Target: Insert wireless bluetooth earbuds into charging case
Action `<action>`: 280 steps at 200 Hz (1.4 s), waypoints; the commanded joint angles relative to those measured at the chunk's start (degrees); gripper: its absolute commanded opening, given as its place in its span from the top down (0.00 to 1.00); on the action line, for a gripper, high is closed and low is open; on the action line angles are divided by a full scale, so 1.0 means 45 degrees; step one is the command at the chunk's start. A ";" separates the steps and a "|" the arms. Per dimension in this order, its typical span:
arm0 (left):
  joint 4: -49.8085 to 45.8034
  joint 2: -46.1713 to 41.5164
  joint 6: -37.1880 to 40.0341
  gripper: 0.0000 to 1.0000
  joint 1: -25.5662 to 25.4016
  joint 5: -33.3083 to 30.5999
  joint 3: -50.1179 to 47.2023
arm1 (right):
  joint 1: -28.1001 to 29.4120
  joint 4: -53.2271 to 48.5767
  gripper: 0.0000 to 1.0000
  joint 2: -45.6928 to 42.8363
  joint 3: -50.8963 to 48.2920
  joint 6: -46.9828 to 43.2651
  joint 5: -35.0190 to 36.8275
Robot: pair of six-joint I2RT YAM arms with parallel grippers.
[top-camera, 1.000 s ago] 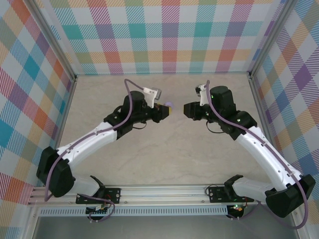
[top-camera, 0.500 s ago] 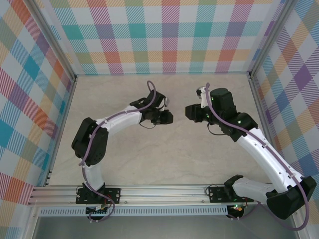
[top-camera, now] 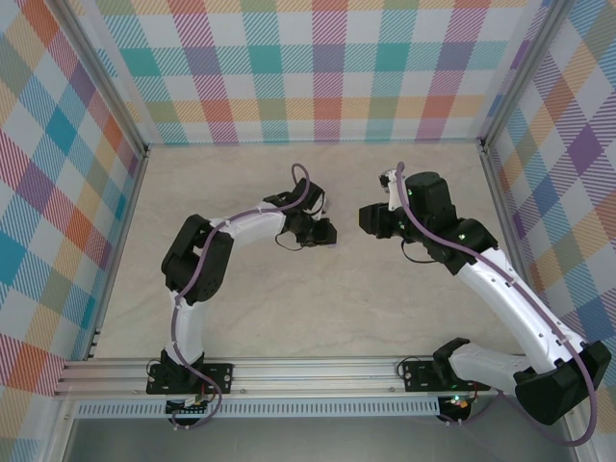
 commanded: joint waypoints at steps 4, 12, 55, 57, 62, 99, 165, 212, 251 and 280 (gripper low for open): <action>0.0110 0.0386 -0.0372 0.92 0.0109 0.0378 0.0377 | 0.0033 -0.0159 0.68 -0.0104 -0.0115 -0.0266 0.0111; 0.0128 0.0505 -0.0398 0.89 0.0126 0.0461 0.0418 | 0.0033 -0.0165 0.68 -0.0104 -0.0107 -0.0268 0.0109; 0.0014 0.0852 -0.0430 0.82 0.0126 0.0155 0.0472 | 0.0035 -0.0315 0.68 -0.0218 -0.0118 -0.0280 0.0089; 0.0005 0.0868 -0.0429 0.81 0.0136 0.0144 0.0482 | 0.0034 -0.0314 0.68 -0.0220 -0.0130 -0.0280 0.0108; -0.0033 0.0889 -0.0434 0.80 0.0142 0.0095 0.0472 | 0.0030 -0.0325 0.68 -0.0239 -0.0152 -0.0280 0.0123; -0.0082 0.0732 -0.0260 0.61 0.0129 -0.0198 0.0147 | 0.0033 -0.0463 0.67 -0.0206 -0.0183 -0.0344 0.0405; -0.0333 -0.0608 0.0423 0.31 0.0146 -0.1619 -0.0652 | 0.0023 -0.0715 0.63 -0.0065 -0.0251 -0.0344 0.1229; -0.0782 -0.2291 0.0842 0.29 0.0165 -0.3300 -0.1480 | 0.0033 -0.1151 0.63 0.0208 -0.0308 0.0143 0.3153; -0.1170 -0.4045 0.1150 0.27 0.0170 -0.4590 -0.2315 | 0.0033 -0.1424 0.62 0.0189 -0.0732 0.0910 0.5548; -0.2055 -0.4907 0.1803 0.26 0.0242 -0.5436 -0.2367 | 0.0034 -0.1657 0.62 0.0253 -0.1097 0.1300 0.6914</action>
